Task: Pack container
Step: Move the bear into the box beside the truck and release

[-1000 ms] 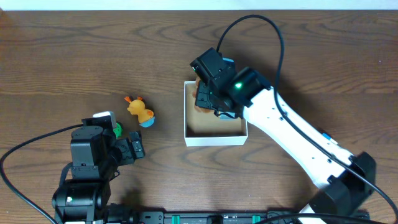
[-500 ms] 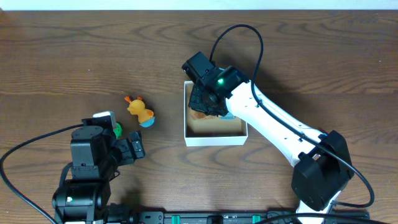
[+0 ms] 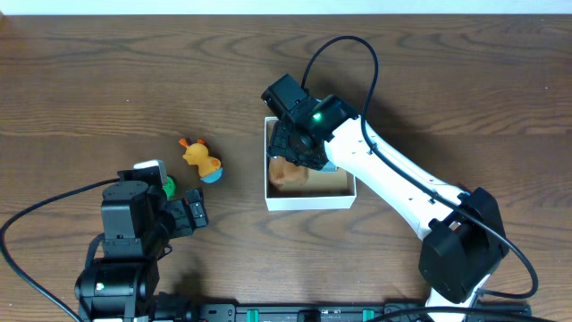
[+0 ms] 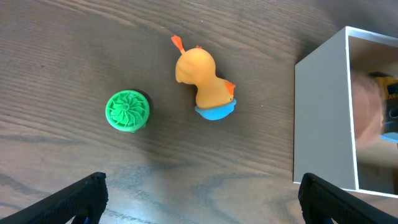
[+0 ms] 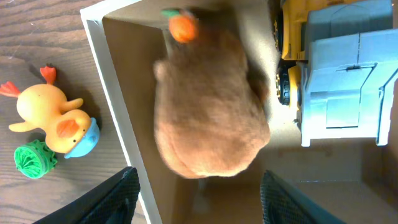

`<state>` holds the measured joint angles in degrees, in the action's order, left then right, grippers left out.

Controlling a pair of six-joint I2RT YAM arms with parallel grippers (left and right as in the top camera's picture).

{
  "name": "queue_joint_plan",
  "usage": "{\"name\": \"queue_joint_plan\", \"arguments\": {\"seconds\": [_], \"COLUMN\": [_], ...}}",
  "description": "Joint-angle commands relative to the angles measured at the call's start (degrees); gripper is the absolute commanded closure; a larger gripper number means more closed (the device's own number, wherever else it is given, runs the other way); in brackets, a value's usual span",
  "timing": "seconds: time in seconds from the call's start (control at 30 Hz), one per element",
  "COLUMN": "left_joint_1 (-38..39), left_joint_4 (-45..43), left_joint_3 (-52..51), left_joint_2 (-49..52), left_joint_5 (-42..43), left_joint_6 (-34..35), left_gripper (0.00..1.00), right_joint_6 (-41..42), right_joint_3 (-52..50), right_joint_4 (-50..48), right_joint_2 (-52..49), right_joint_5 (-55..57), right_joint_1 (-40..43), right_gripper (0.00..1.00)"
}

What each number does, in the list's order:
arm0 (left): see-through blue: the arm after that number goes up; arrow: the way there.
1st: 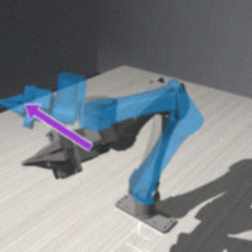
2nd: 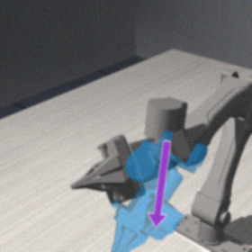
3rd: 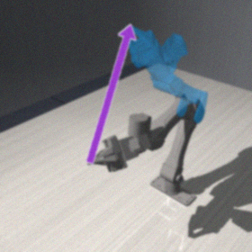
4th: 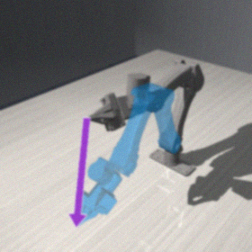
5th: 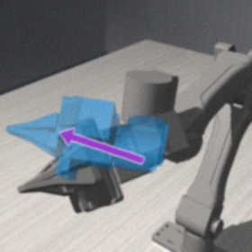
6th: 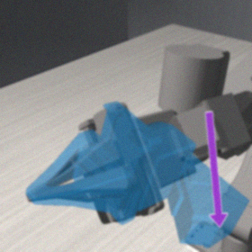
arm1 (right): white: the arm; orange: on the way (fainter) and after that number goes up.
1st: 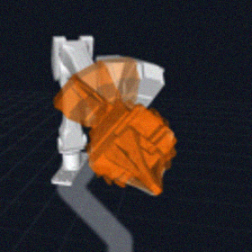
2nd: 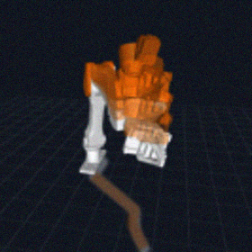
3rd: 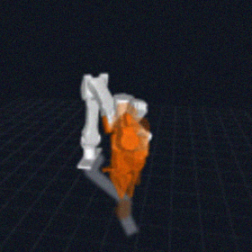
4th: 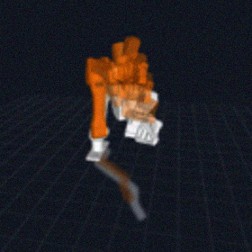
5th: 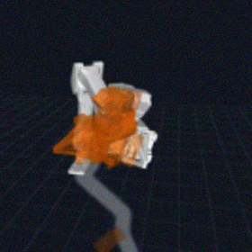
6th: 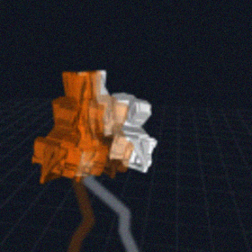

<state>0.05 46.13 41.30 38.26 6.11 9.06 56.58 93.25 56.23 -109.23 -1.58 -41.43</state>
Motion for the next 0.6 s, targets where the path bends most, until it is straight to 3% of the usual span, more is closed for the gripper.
{"name": "queue_joint_plan", "arguments": {"seconds": [0.0, 0.27, 0.47, 0.57], "left_joint_1": [-0.15, -0.15, -0.13, -0.15], "left_joint_4": [0.11, 0.11, 0.11, 0.09], "left_joint_3": [1.31, 1.31, 1.31, 1.31], "left_joint_2": [0.22, 0.22, 0.22, 0.22], "left_joint_5": [0.76, 0.76, 0.76, 0.76], "left_joint_6": [0.26, 0.26, 0.24, 0.26], "left_gripper": [0.02, 0.02, 0.02, 0.02], "right_joint_6": [0.35, -1.57, -8.87, -9.81], "right_joint_3": [-0.09, -0.02, 3.76, 5.77], "right_joint_4": [-0.07, -0.13, 4.55, 8.55], "right_joint_2": [0.15, 0.24, 5.57, 11.89], "right_joint_5": [0.24, 2.93, 12.35, 14.45], "right_joint_1": [-0.59, -0.46, 4.96, 12.07], "right_gripper": [0.36, 0.39, 0.29, 0.14]}}
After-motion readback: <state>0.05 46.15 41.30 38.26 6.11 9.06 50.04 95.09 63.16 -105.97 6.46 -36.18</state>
